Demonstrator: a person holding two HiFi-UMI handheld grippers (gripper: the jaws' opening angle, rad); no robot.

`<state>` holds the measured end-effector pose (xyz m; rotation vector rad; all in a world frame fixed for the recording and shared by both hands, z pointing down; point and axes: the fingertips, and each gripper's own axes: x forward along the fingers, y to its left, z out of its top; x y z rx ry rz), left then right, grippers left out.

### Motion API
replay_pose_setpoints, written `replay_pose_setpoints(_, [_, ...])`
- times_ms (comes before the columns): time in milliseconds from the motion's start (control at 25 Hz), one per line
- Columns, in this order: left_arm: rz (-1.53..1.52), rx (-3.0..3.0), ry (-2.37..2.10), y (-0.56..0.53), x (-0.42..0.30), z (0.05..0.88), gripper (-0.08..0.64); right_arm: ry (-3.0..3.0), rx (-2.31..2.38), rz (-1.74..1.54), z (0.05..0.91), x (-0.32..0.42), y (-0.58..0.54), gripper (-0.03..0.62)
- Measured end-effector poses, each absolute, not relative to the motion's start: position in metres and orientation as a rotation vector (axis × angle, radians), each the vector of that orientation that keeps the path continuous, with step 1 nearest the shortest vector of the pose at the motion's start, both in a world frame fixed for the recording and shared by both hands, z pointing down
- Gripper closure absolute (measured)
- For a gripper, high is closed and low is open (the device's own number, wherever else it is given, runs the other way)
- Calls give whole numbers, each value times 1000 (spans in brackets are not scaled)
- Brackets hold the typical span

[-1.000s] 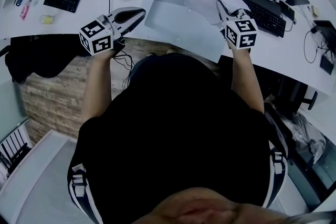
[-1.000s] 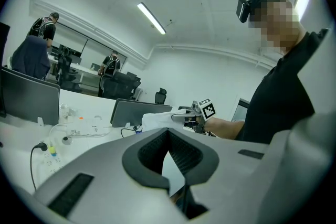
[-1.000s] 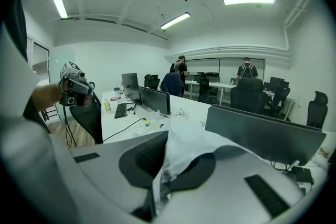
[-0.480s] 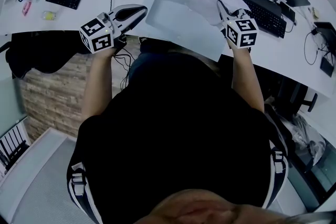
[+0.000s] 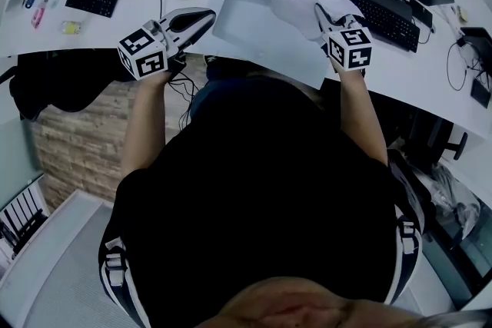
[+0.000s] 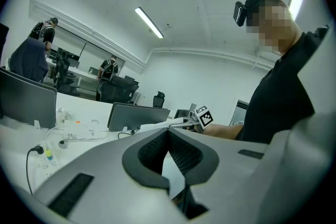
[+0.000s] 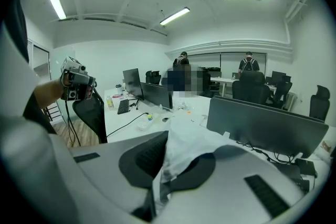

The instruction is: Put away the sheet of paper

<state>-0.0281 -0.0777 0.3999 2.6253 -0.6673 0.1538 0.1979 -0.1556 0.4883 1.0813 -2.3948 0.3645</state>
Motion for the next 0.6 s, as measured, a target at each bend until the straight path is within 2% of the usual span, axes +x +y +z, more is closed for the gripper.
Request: replay_pose_setpoints(600, [192,2627,-622,-84,-29,403,538,-2374,1106,428,500,204,-152,577])
